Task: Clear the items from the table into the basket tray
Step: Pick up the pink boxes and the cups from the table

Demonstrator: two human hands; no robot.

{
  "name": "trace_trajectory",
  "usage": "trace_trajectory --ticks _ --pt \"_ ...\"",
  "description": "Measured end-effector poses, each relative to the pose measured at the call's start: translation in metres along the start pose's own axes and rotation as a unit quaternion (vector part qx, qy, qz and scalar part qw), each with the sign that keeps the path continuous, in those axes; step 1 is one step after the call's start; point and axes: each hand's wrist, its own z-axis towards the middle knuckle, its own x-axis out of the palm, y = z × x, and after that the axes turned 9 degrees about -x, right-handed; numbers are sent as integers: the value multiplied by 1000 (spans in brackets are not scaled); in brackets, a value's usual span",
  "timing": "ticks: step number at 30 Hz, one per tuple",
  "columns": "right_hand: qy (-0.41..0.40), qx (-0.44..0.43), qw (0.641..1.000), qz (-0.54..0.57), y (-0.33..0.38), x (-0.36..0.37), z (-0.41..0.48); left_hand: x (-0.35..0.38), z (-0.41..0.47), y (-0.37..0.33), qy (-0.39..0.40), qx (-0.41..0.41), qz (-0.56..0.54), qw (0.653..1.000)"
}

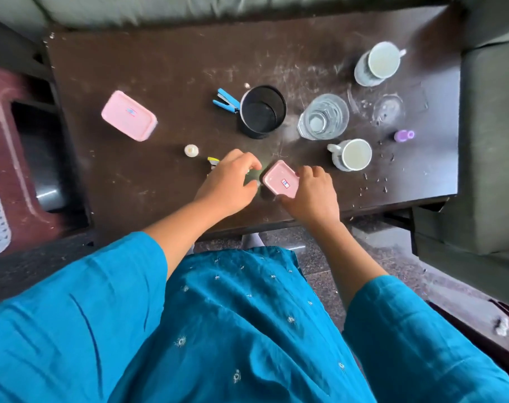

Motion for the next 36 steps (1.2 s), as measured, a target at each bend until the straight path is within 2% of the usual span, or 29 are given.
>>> trace_trajectory --ticks 7,14,20,24,29,33,36 --pt "45 -45 996 -55 -13 34 12 39 17 -9 23 -4 26 999" --pt "14 -53 995 -78 -7 53 23 31 25 10 -6 -36 29 999" --pt "78 -45 988 -122 -2 57 30 21 20 31 -30 -57 2 998" --pt "26 -55 988 -145 12 50 33 7 23 54 -90 -78 -31 992" --pt "-17 -125 989 -75 80 36 39 -27 30 91 -205 -173 -92 959" --pt "-42 -180 980 -74 129 32 58 -58 36 116 -265 -189 -63 943" --pt "-61 -193 975 -88 148 30 75 -83 51 135 -259 -154 8 954"
